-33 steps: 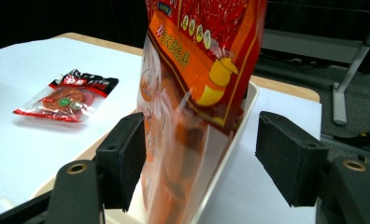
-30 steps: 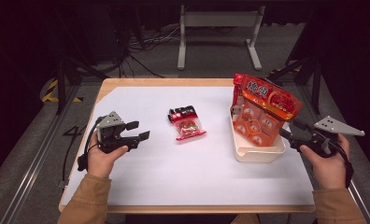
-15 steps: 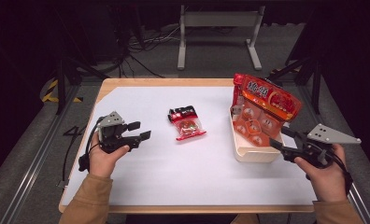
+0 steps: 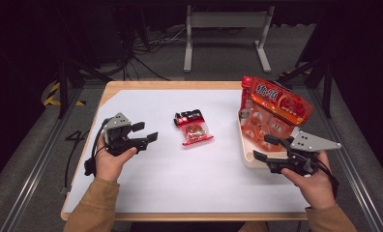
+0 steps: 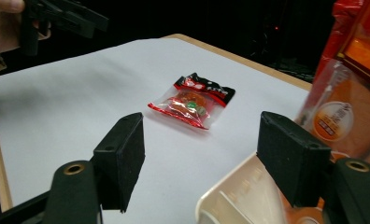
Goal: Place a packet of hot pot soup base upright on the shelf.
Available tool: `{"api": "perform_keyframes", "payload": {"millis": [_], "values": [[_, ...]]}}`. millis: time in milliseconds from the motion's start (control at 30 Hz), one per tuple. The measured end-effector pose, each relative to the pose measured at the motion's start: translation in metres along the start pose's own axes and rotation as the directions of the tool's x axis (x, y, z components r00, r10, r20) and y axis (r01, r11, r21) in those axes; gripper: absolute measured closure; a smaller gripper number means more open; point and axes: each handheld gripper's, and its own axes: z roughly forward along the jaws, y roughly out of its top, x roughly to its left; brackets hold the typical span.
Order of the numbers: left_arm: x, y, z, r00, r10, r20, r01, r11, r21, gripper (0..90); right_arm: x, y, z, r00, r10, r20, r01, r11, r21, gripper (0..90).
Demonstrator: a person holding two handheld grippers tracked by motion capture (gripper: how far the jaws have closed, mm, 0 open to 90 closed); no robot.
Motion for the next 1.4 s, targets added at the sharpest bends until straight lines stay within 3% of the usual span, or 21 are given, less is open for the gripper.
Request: {"api": "perform_keyframes", "payload": {"millis": [333,633,833,1033,1133,1400], "values": [[0.004,0.007,0.023,0.9999,0.0,-0.016,0.0,1.0,-0.001,32.0,0.008,-0.001,0.01,0.9991,-0.017,-0.038,0.016,1.0,-0.014,32.1],[0.022,0.006,0.054,0.997,-0.074,-0.025,0.073,0.9972,-0.015,31.5,0.01,-0.004,0.014,0.9985,-0.021,-0.051,0.02,1.0,-0.011,31.5],[0.028,0.003,0.075,0.9949,-0.092,-0.041,0.091,0.9956,-0.018,31.2,0.011,-0.005,0.015,0.9986,-0.022,-0.049,0.022,1.0,-0.01,31.2],[0.038,-0.002,0.093,0.9899,-0.138,-0.032,0.137,0.9898,-0.039,33.8,0.015,-0.009,0.015,0.9985,-0.029,-0.046,0.029,1.0,0.009,31.2],[0.043,-0.006,0.101,0.9882,-0.144,-0.051,0.143,0.9892,-0.031,35.2,0.018,-0.011,0.013,0.9987,-0.03,-0.041,0.031,0.999,0.014,31.1],[0.044,-0.013,0.119,0.9823,-0.176,-0.063,0.176,0.9844,-0.013,35.4,0.025,-0.016,0.005,0.9991,-0.039,-0.019,0.039,0.999,0.027,30.6]]}}
